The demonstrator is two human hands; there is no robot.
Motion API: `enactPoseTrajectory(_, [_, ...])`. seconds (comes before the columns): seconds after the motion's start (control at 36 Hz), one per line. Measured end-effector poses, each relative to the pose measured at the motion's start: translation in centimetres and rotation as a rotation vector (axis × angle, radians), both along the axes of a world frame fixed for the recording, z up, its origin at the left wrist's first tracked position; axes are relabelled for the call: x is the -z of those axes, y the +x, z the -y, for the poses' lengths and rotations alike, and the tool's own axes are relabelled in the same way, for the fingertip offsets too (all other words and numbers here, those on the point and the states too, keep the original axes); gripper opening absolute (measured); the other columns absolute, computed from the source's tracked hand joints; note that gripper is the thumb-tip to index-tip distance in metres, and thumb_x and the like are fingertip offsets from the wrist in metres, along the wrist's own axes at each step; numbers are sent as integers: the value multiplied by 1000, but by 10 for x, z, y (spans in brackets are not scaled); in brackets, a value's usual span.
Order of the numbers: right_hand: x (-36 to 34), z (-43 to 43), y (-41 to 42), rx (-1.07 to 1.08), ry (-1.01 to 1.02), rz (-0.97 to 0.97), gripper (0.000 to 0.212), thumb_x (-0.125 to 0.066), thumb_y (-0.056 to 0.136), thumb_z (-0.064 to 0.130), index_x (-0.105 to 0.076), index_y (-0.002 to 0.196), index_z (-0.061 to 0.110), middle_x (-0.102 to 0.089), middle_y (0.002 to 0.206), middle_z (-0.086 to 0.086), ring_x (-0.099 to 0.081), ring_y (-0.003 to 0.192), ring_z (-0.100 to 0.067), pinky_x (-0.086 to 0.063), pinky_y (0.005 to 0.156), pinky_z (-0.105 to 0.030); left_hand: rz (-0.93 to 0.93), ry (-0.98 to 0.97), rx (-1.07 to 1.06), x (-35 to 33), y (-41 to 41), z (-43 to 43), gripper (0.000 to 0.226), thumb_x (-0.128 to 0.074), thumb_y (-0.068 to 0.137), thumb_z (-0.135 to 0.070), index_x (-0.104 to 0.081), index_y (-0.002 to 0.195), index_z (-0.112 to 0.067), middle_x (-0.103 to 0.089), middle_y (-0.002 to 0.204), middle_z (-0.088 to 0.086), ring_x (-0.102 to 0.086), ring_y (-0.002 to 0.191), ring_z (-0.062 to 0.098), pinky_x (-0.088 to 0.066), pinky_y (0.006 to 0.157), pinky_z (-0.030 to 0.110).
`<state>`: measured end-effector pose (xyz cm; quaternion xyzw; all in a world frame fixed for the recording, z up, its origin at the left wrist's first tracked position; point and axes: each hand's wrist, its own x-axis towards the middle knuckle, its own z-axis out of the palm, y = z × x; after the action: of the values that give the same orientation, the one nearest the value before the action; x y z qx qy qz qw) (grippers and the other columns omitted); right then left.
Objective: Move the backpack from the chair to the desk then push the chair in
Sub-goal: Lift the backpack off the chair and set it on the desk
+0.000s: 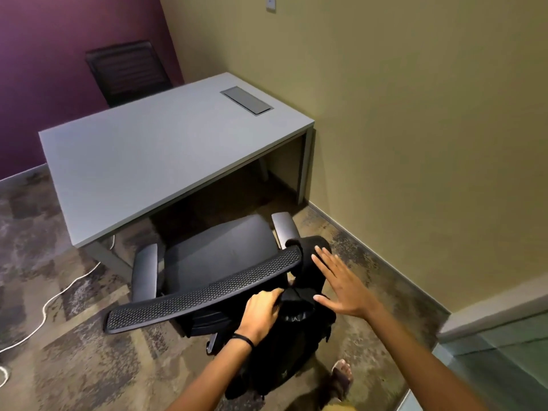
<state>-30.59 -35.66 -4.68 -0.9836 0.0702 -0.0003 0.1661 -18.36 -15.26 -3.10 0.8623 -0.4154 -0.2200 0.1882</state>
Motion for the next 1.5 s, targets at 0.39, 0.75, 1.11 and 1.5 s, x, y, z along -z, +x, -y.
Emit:
enactPoseTrajectory(0.39, [43, 96, -43, 50, 189, -251, 94, -54, 79, 51, 9, 146, 30, 1, 158, 4, -6, 145, -13, -22, 117, -32, -68, -114, 95, -7, -20, 122, 32, -50, 89, -16, -58, 119, -22, -67, 115, 4, -61, 106, 25, -49, 88, 38])
enactPoseTrajectory(0.75, [25, 221, -43, 270, 183, -132, 73, -48, 86, -4, -15, 147, 20, -18, 156, -1, -23, 141, -14, -25, 115, -29, -124, -244, 28, -16, -20, 260, 30, -53, 88, -11, -63, 115, -17, -70, 113, 5, -63, 106, 23, -50, 92, 36])
enactPoseTrajectory(1.11, [-33, 312, 6, 334, 31, 73, 57, -51, 92, 8, -31, 143, 22, -37, 149, 0, -50, 126, -16, -45, 98, -28, 10, -322, 30, -56, 28, 353, 31, -52, 90, -13, -61, 119, -16, -68, 117, 7, -61, 109, 26, -48, 94, 40])
enactPoseTrajectory(1.5, [-108, 383, 131, 237, -171, 125, 37, -57, 87, 9, -56, 124, 10, -73, 85, -18, -68, 69, -35, -44, 58, -27, 176, -464, -124, -107, 154, 424, 19, -56, 89, -21, -68, 105, -22, -74, 102, -1, -67, 96, 20, -53, 88, 35])
